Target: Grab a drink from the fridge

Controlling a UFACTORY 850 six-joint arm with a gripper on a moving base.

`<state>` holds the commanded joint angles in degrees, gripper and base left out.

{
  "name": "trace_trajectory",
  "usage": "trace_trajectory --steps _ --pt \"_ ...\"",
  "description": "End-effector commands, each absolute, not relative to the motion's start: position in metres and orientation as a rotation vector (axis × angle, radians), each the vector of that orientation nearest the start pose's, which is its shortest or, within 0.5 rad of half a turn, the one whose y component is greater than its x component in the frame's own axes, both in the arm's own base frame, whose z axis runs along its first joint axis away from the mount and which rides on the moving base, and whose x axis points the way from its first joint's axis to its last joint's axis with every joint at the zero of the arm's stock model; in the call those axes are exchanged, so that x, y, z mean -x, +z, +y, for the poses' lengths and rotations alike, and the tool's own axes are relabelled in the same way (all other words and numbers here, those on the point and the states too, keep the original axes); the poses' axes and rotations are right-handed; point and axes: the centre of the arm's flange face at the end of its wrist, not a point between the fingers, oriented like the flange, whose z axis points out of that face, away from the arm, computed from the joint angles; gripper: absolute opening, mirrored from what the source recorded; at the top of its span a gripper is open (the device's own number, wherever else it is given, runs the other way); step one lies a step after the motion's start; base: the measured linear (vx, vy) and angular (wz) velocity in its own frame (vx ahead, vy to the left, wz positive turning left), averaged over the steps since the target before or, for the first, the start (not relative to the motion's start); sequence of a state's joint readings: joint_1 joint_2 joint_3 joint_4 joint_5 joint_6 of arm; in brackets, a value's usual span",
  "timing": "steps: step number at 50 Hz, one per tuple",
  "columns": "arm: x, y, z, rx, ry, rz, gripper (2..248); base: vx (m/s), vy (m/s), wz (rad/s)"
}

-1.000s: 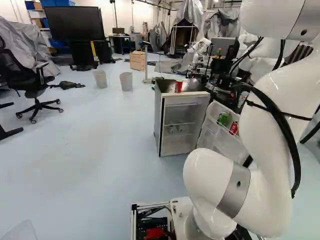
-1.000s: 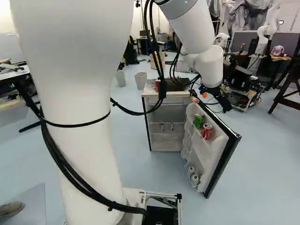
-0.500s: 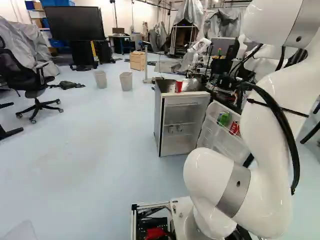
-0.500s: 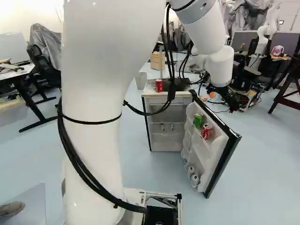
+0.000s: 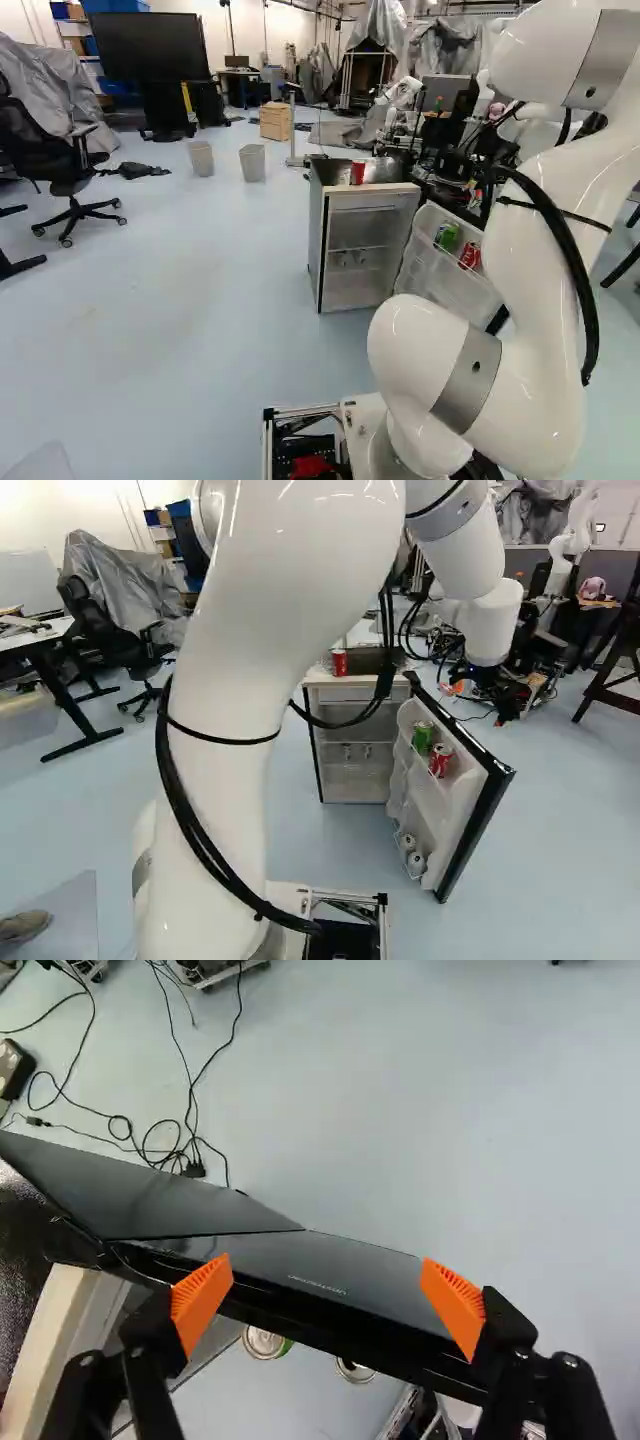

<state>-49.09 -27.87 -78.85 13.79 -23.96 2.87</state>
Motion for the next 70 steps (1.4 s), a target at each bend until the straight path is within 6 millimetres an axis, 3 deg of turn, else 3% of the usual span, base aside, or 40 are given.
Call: trace_trajectory --steps 18,30,59,70 --pt "-0.427 0.473 -0.508 2.612 -0.674 1.648 247 0.000 0.000 0.000" --pt "-0.426 0.466 -0.512 2.608 -0.637 1.650 247 0.000 0.000 0.000" --pt "-0.433 0.426 -0.520 2.604 -0.555 1.654 247 0.000 0.000 0.000" --pt "-0.434 0.422 -0.521 2.603 -0.547 1.654 247 0.000 0.000 0.000"
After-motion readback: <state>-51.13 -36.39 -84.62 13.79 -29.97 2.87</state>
